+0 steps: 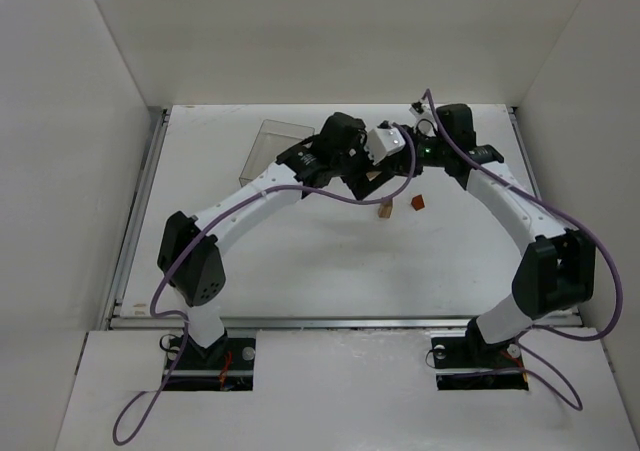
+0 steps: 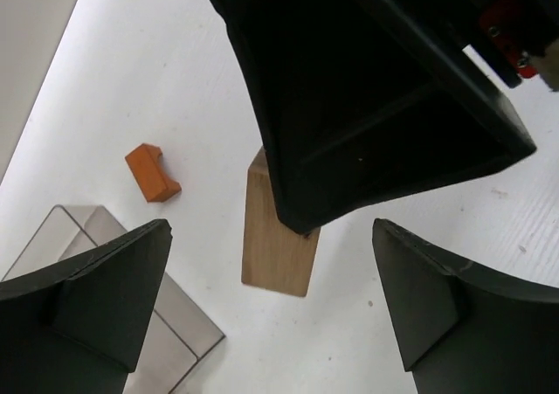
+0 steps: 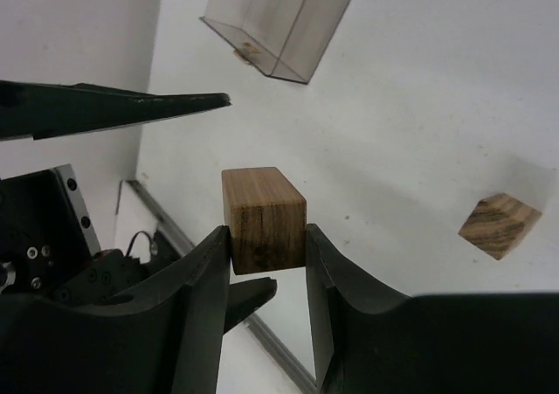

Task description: Build the wood block tower

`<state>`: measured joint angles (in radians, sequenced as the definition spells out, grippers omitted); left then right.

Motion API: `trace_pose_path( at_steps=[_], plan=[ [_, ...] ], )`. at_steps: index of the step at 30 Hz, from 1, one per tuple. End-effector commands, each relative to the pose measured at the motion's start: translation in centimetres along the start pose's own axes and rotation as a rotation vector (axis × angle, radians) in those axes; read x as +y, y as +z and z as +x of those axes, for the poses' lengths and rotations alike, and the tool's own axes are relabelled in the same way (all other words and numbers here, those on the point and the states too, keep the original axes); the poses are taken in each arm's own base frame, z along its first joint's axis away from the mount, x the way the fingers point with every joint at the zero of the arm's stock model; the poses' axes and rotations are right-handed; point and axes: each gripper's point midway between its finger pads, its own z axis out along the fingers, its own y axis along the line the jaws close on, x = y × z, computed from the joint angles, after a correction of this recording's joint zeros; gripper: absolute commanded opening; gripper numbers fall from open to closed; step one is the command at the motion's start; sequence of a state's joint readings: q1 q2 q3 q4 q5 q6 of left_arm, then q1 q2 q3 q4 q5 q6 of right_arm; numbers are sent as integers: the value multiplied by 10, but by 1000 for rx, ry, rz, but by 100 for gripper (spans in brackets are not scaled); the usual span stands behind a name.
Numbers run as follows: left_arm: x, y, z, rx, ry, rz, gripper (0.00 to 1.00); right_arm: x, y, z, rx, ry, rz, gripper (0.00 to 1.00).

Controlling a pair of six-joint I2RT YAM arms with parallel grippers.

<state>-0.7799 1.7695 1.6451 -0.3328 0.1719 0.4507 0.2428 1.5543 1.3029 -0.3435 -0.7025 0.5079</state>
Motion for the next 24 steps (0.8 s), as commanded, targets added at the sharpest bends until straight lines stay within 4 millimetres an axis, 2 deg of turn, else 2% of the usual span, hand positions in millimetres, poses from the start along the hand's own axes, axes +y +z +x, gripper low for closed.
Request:
trace_pose_path(
  at_steps=[1, 2, 3, 4, 5, 6, 7, 8, 10, 11, 12, 15, 16, 17, 18, 20, 24],
  plan=[
    [15, -36, -5, -4, -30, -93, 100, 5, -11, -24, -104, -68, 186, 0],
    [14, -39, 8, 19, -51, -83, 100, -13, -16, -25, -124, -64, 311, 0],
    [20, -45, 12, 21, -77, -98, 100, -11, -13, -19, -92, -68, 316, 0],
    [33, -61, 15, 13, -110, -131, 100, -12, -15, -26, -138, -95, 409, 0],
    [33, -65, 29, 30, -133, -140, 100, -19, -13, -23, -128, -107, 464, 0],
    [37, -73, 33, 20, -155, -157, 100, -27, -9, -14, -98, -106, 521, 0],
    [41, -80, 37, 13, -162, -173, 100, -33, -9, -14, -107, -119, 586, 0],
    [50, -98, 38, -6, -189, -215, 100, -27, -1, -4, -81, -144, 595, 0],
    [55, -107, 57, 18, -246, -254, 100, -35, 13, 12, -27, -164, 652, 0],
    [66, -122, 62, 11, -272, -299, 100, -33, 21, 17, -21, -190, 669, 0],
    [64, -123, 79, 38, -297, -304, 100, -35, 26, 22, -12, -186, 680, 0],
    [78, -141, 101, 62, -344, -441, 100, -47, 40, 33, -2, -175, 744, 0],
    [76, -139, 117, 106, -349, -460, 100, -60, 42, 37, 5, -163, 794, 0],
    [80, -146, 123, 118, -364, -509, 100, -61, 43, 39, -3, -152, 822, 0],
    [80, -148, 125, 120, -382, -528, 100, -65, 42, 32, -31, -153, 854, 0],
    [77, -148, 138, 153, -403, -542, 100, -72, 50, 40, -12, -152, 874, 0],
    [73, -149, 144, 152, -427, -552, 100, -73, 67, 49, 4, -172, 885, 0]
  ],
)
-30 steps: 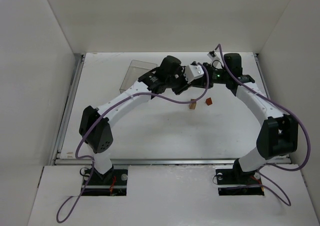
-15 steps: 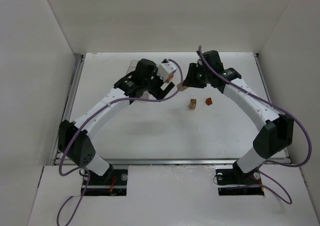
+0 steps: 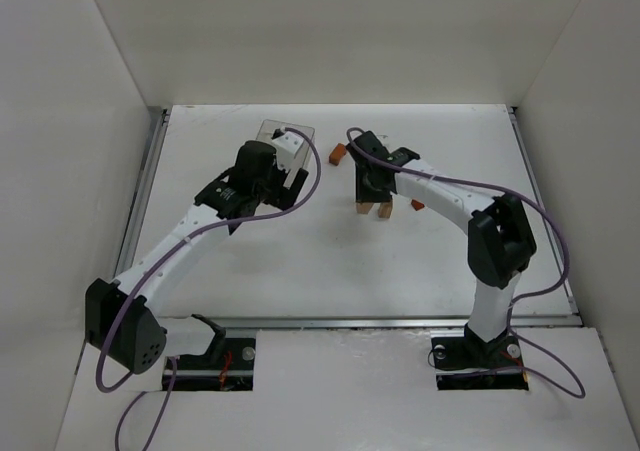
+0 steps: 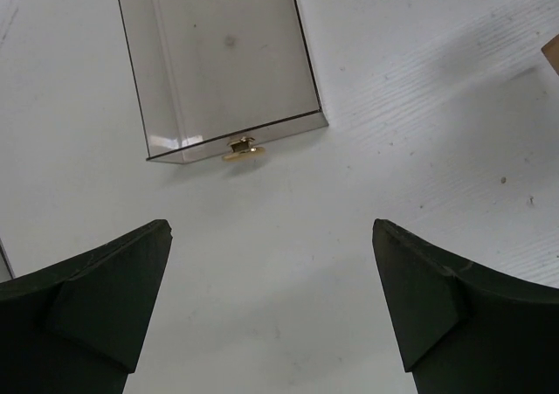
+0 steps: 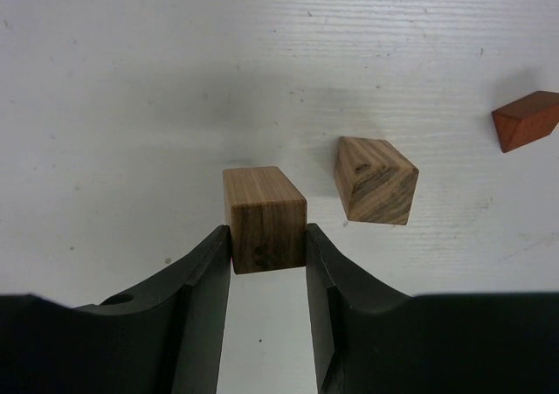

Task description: Build the wood block tower

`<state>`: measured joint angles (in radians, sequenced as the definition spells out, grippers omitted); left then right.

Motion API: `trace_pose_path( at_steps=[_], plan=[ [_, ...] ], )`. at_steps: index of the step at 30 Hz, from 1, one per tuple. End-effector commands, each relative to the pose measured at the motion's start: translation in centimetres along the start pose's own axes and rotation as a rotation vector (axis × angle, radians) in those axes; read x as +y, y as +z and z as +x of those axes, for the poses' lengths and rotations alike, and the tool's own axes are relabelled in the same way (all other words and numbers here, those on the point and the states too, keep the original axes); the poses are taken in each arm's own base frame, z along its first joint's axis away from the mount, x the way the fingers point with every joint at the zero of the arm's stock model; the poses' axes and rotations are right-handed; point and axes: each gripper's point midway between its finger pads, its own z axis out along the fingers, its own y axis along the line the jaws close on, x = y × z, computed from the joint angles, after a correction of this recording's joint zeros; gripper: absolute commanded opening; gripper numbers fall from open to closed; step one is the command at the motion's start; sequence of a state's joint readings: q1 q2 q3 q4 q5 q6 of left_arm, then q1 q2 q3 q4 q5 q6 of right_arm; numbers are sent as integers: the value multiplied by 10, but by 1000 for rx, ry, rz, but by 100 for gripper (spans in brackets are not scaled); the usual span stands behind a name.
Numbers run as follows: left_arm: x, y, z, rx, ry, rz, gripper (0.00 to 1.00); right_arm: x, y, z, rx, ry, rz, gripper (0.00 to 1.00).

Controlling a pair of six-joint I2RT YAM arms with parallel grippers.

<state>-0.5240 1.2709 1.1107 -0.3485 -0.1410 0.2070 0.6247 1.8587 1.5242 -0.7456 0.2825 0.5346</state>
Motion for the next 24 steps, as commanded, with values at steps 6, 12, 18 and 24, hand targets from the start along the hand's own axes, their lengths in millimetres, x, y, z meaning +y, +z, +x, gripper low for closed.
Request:
trace_pose_path(
  at_steps=[6, 12, 18, 24],
  plan=[
    [10, -5, -3, -34, -64, -69, 100, 10, 12, -6, -55, 37, 99, 0],
    [9, -4, 1, -25, -62, -68, 100, 11, 14, -2, -48, 31, 113, 0],
    [7, -1, 0, -26, -62, -59, 100, 15, 24, 13, -14, -1, 128, 7],
    [7, -1, 0, -26, -53, -59, 100, 13, 24, 12, -19, -10, 136, 31]
  ],
)
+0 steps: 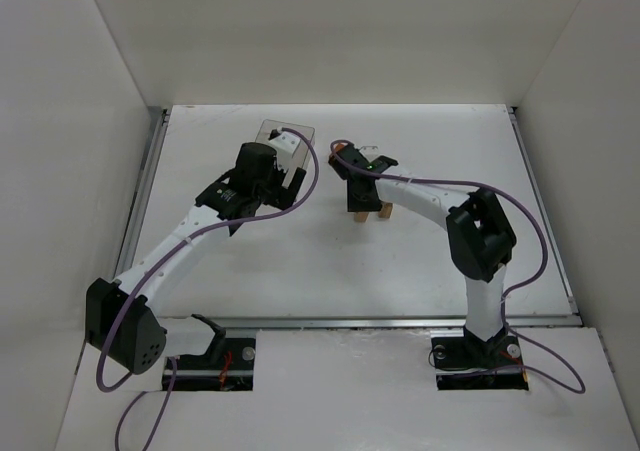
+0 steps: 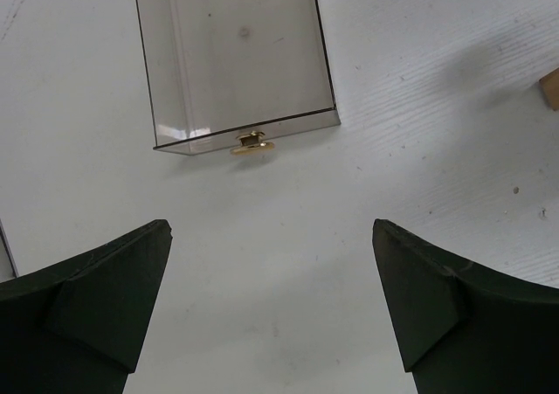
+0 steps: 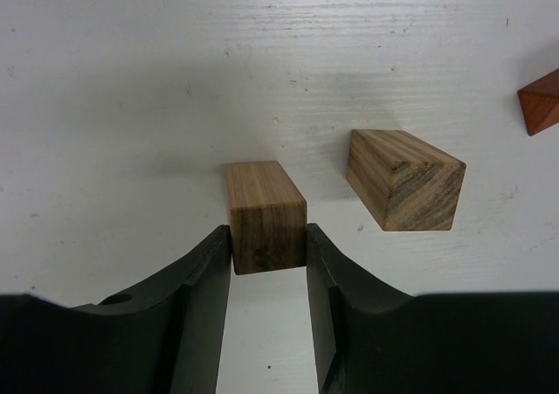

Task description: Build the wood block tower

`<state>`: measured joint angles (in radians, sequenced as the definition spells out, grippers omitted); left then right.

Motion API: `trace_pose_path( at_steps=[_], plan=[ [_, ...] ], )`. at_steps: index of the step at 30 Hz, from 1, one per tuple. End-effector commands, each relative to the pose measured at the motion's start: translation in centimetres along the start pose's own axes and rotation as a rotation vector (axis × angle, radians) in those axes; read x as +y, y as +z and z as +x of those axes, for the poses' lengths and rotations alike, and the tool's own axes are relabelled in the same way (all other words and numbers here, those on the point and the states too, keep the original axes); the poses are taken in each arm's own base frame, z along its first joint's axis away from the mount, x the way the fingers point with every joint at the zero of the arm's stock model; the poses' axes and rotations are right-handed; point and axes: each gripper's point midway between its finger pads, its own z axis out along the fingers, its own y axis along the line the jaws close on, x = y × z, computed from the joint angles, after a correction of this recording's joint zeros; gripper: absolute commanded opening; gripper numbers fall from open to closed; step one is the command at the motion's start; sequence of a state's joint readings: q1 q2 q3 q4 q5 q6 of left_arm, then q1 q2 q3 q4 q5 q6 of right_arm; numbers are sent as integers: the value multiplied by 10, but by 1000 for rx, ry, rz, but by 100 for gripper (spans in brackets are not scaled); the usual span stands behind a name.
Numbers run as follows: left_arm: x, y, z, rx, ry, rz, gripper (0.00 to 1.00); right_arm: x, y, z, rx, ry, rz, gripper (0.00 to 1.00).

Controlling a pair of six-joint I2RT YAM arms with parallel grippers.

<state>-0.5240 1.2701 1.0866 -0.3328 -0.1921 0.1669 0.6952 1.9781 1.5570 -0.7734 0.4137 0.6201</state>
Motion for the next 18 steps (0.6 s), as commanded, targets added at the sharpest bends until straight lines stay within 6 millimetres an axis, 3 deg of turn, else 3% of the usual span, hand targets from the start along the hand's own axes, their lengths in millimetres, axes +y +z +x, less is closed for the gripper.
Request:
trace_pose_path(
  at_steps=[1, 5, 8, 14, 18],
  plan=[
    [2, -4, -7, -39, -16, -8, 100, 4, -5, -11, -32, 6, 4, 42],
    [2, -4, -7, -39, -7, -8, 100, 12, -15, -15, -49, -10, -18, 59],
    [3, -4, -7, -39, 6, -8, 100, 14, -34, -28, -83, 13, -56, 67],
    [4, -7, -16, -58, 1, -10, 100, 9, -70, -54, -155, 39, -82, 69],
    [4, -7, -14, -50, 3, -9, 100, -15, -80, -60, -158, 91, -79, 69]
  ],
)
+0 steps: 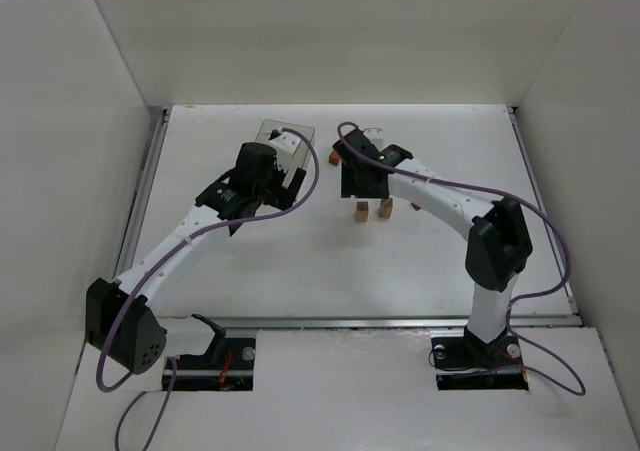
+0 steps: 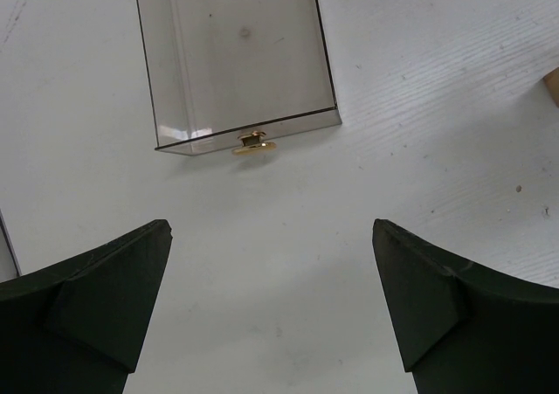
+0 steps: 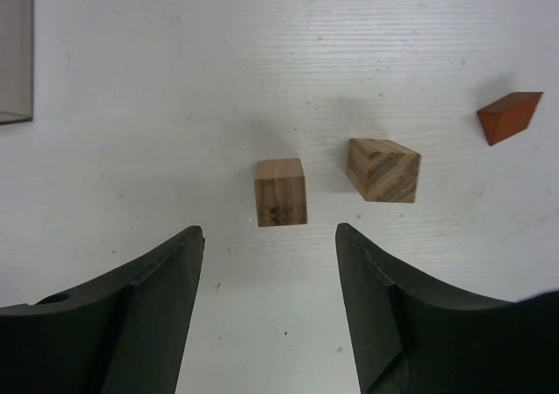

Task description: Build the wood block tower

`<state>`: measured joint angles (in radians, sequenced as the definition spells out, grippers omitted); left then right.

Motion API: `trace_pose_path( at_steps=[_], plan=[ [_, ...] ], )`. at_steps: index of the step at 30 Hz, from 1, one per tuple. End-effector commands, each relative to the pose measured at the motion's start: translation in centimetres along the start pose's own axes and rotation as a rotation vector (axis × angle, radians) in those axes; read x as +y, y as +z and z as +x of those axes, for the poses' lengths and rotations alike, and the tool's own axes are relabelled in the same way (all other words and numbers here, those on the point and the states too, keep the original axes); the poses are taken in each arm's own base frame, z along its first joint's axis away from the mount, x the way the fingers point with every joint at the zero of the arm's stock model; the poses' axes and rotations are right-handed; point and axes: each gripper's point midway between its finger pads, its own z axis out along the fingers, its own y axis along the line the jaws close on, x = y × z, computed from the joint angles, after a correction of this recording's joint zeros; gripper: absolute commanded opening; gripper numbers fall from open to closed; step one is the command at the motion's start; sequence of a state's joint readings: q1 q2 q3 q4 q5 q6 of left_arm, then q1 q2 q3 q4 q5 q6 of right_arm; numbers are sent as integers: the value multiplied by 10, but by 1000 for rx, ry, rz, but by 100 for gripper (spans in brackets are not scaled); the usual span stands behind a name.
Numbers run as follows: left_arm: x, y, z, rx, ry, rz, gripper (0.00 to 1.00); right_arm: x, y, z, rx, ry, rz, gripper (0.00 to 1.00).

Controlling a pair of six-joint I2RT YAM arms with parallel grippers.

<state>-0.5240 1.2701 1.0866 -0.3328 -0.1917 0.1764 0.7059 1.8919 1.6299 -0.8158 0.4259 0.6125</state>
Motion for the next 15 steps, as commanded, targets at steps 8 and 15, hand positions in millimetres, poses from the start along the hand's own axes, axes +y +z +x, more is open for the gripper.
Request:
trace_pose_path(
  at_steps=[8, 15],
  plan=[
    [4, -10, -9, -50, -6, -10, 100, -59, 3, -13, 52, 115, 10, 61],
    [3, -9, -5, -41, -4, -9, 100, -65, 29, 1, 114, 105, 17, 59]
  ],
)
